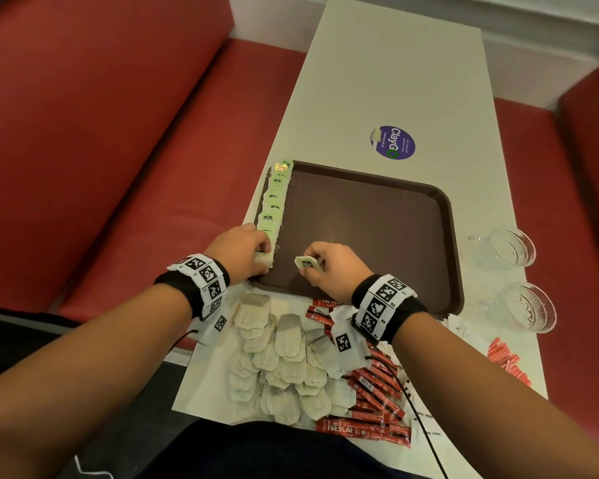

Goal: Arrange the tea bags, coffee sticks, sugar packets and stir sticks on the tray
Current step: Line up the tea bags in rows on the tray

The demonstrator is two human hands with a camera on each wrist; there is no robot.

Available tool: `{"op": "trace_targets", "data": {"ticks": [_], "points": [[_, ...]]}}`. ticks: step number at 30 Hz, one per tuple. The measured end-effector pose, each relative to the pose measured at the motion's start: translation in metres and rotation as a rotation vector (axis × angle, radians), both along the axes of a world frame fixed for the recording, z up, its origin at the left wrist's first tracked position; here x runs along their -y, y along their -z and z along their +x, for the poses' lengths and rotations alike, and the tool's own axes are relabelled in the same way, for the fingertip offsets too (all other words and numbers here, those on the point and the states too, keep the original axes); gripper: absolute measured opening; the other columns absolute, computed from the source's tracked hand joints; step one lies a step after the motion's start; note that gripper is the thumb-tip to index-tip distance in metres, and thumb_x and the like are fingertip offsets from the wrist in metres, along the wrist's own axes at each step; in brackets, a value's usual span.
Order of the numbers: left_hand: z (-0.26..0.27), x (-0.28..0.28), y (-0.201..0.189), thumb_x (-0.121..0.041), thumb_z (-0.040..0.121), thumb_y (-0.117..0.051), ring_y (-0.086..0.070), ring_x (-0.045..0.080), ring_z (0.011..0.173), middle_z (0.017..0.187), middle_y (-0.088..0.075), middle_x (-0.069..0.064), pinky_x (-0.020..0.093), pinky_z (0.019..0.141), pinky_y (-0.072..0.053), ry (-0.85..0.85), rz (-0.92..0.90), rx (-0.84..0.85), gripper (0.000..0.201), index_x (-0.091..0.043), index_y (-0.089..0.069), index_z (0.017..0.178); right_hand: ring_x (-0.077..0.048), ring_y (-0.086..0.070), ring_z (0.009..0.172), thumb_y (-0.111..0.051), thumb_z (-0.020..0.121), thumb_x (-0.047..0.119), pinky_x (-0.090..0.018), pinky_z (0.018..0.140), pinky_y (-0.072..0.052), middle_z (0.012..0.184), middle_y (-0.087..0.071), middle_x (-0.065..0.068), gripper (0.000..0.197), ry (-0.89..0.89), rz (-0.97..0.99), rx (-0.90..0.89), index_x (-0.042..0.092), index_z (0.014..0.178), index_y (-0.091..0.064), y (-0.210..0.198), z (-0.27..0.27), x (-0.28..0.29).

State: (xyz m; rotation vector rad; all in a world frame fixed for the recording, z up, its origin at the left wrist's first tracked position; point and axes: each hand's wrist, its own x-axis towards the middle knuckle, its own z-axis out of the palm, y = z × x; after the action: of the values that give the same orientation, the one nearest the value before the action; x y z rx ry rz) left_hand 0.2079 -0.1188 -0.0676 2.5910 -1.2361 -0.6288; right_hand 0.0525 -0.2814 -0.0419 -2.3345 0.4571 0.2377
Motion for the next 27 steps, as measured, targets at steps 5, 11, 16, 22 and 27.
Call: {"op": "trace_targets", "data": {"ticks": [5,11,16,22,27], "points": [[0.003,-0.005,-0.011,-0.050,0.072,-0.083,-0.054,0.007,0.091,0.100,-0.055,-0.013,0.025,0.078,-0.044,0.052,-0.100,-0.067,0.039,-0.031,-0.065,0.101,-0.015,-0.058,0.086,-0.073,0.088,0.030,-0.029,0.074,-0.047,0.096,-0.063,0.004,0.007,-0.005,-0.030,0.051,0.027,0.091,-0.067,0.001,0.006,0.002],[-0.010,-0.008,-0.031,-0.038,0.077,-0.082,-0.052,0.005,0.065,0.074,-0.064,-0.009,0.017,0.059,-0.040,0.037,-0.350,-0.236,0.015,-0.034,-0.071,0.085,-0.003,-0.053,0.069,-0.077,0.084,0.029,-0.023,0.066,-0.041,0.076,-0.062,0.013,0.011,0.014,0.071,0.150,0.030,0.080,-0.067,0.001,0.020,-0.007],[-0.011,-0.011,-0.029,-0.023,0.082,-0.081,-0.054,0.005,0.062,0.075,-0.069,0.004,0.017,0.060,-0.045,-0.095,-0.469,-0.397,0.008,-0.024,-0.073,0.084,-0.001,-0.053,0.063,-0.080,0.082,0.032,-0.014,0.061,-0.039,0.071,-0.063,0.011,0.012,0.079,0.134,0.164,0.029,0.083,-0.068,0.005,0.025,-0.012],[-0.002,-0.013,-0.012,-0.021,0.083,-0.080,-0.059,0.007,0.065,0.072,-0.070,-0.006,0.019,0.068,-0.048,-0.211,-0.332,-0.322,0.008,-0.019,-0.072,0.086,-0.005,-0.062,0.076,-0.081,0.081,0.029,-0.024,0.075,-0.052,0.087,-0.068,0.010,0.028,-0.010,0.066,-0.031,0.028,0.102,-0.063,0.009,0.018,-0.003],[0.003,-0.013,0.001,-0.028,0.084,-0.077,-0.064,0.011,0.078,0.078,-0.069,-0.009,0.022,0.071,-0.045,-0.217,-0.153,-0.170,0.011,-0.026,-0.067,0.087,-0.012,-0.064,0.087,-0.077,0.083,0.034,-0.028,0.080,-0.052,0.096,-0.069,0.009,0.025,-0.184,-0.141,-0.266,0.024,0.105,-0.067,0.009,0.006,0.006]]}}
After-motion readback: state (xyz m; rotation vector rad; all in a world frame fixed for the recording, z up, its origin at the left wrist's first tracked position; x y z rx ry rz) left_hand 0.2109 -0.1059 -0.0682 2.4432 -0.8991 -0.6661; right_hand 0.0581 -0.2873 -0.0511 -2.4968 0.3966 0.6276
